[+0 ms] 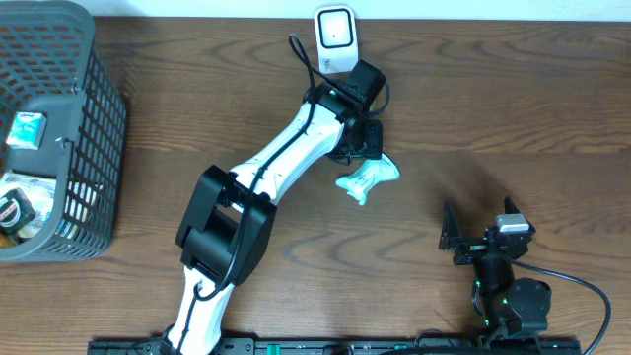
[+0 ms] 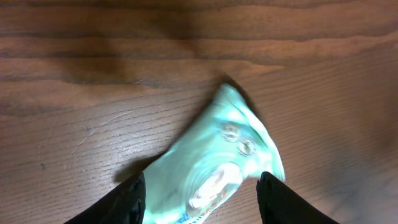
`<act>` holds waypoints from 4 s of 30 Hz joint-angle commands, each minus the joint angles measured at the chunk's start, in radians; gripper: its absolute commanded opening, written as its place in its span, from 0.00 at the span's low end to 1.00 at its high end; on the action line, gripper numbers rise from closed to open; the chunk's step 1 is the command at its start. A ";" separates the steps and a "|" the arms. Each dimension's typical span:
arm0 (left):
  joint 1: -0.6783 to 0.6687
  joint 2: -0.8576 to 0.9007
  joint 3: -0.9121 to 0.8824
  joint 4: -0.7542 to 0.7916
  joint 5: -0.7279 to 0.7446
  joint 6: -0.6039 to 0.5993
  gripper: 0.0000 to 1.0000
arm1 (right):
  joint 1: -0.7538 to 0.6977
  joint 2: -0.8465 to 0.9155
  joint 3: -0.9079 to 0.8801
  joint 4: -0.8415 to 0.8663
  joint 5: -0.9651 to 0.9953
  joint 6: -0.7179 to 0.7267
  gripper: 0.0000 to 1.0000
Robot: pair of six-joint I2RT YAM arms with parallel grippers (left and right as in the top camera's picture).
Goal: Scan the item barcode
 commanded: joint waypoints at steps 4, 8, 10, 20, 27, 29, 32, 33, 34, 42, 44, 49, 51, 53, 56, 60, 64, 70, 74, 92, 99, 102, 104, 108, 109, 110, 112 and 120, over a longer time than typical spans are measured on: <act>0.037 -0.045 0.013 -0.018 -0.003 0.004 0.57 | 0.004 -0.006 -0.003 -0.003 0.003 0.014 0.99; 0.089 -0.127 0.029 -0.033 -0.003 0.030 0.57 | 0.004 -0.006 -0.003 -0.003 0.003 0.014 0.99; 0.119 -0.173 0.029 -0.041 -0.003 0.030 0.57 | 0.004 -0.006 -0.003 -0.003 0.003 0.014 0.99; 0.148 -0.216 0.025 -0.237 -0.003 0.029 0.56 | 0.004 -0.006 -0.003 -0.003 0.003 0.014 0.99; 0.040 -0.201 -0.074 -0.234 -0.003 0.018 0.38 | 0.004 -0.006 -0.003 -0.003 0.003 0.014 0.99; 0.002 -0.201 -0.114 -0.204 -0.003 0.018 0.34 | 0.004 -0.006 -0.003 -0.003 0.003 0.014 0.99; -0.048 -0.200 -0.168 -0.142 -0.003 0.017 0.28 | 0.004 -0.006 -0.003 -0.003 0.003 0.014 0.99; -0.063 -0.197 -0.183 -0.117 -0.003 0.018 0.29 | 0.004 -0.006 -0.003 -0.003 0.003 0.014 0.99; -0.077 -0.195 -0.198 -0.094 -0.004 0.018 0.29 | 0.004 -0.006 -0.003 -0.003 0.003 0.014 0.99; -0.124 -0.139 -0.253 0.043 -0.004 0.018 0.13 | 0.004 -0.006 -0.003 -0.003 0.003 0.014 0.99; -0.124 -0.119 -0.253 0.070 -0.003 0.014 0.09 | 0.004 -0.006 -0.003 -0.003 0.003 0.014 0.99; -0.124 -0.066 -0.253 0.112 -0.003 -0.064 0.08 | 0.004 -0.006 -0.003 -0.003 0.003 0.014 0.99; -0.124 -0.047 -0.253 0.130 -0.003 -0.068 0.08 | 0.004 -0.006 -0.003 -0.003 0.003 0.014 0.99; -0.124 -0.029 -0.253 0.152 -0.003 -0.068 0.08 | 0.004 -0.006 -0.003 -0.003 0.003 0.014 0.99; -0.123 -0.014 -0.253 0.204 -0.004 -0.068 0.08 | 0.004 -0.006 -0.003 -0.003 0.003 0.014 0.99; -0.121 -0.011 -0.253 0.289 -0.019 -0.068 0.08 | 0.004 -0.006 -0.003 -0.003 0.003 0.014 0.99; -0.116 -0.010 -0.253 0.325 -0.191 -0.069 0.08 | 0.004 -0.006 -0.003 -0.003 0.003 0.014 0.99; -0.066 -0.009 -0.253 0.349 -0.379 -0.067 0.09 | 0.004 -0.006 -0.003 -0.003 0.003 0.014 0.99; -0.006 -0.018 -0.252 0.349 -0.362 -0.050 0.09 | 0.004 -0.006 -0.003 -0.003 0.003 0.014 0.99; 0.077 -0.287 -0.237 0.138 -0.234 0.010 0.63 | 0.004 -0.006 -0.003 -0.003 0.003 0.014 0.99; 0.074 -0.232 -0.286 0.031 -0.233 -0.258 0.70 | 0.004 -0.006 -0.003 -0.003 0.003 0.014 0.99; 0.067 -0.203 -0.307 0.031 -0.233 -0.301 0.73 | 0.004 -0.006 -0.003 -0.003 0.003 0.014 0.99; 0.061 -0.187 -0.309 0.033 -0.233 -0.301 0.73 | 0.004 -0.006 -0.003 -0.003 0.003 0.014 0.99; 0.047 -0.152 -0.309 0.077 -0.177 -0.301 0.76 | 0.004 -0.006 -0.003 -0.003 0.003 0.014 0.99; 0.043 -0.144 -0.309 0.092 -0.161 -0.302 0.76 | 0.004 -0.006 -0.003 -0.003 0.003 0.014 0.99; 0.039 -0.139 -0.309 0.105 -0.147 -0.312 0.76 | 0.004 -0.006 -0.003 -0.003 0.003 0.014 0.99; 0.032 -0.130 -0.309 0.124 -0.147 -0.359 0.76 | 0.004 -0.006 -0.003 -0.003 0.003 0.014 0.99; 0.027 -0.083 -0.309 0.214 -0.189 -0.489 0.80 | 0.004 -0.006 -0.003 -0.003 0.003 0.014 0.99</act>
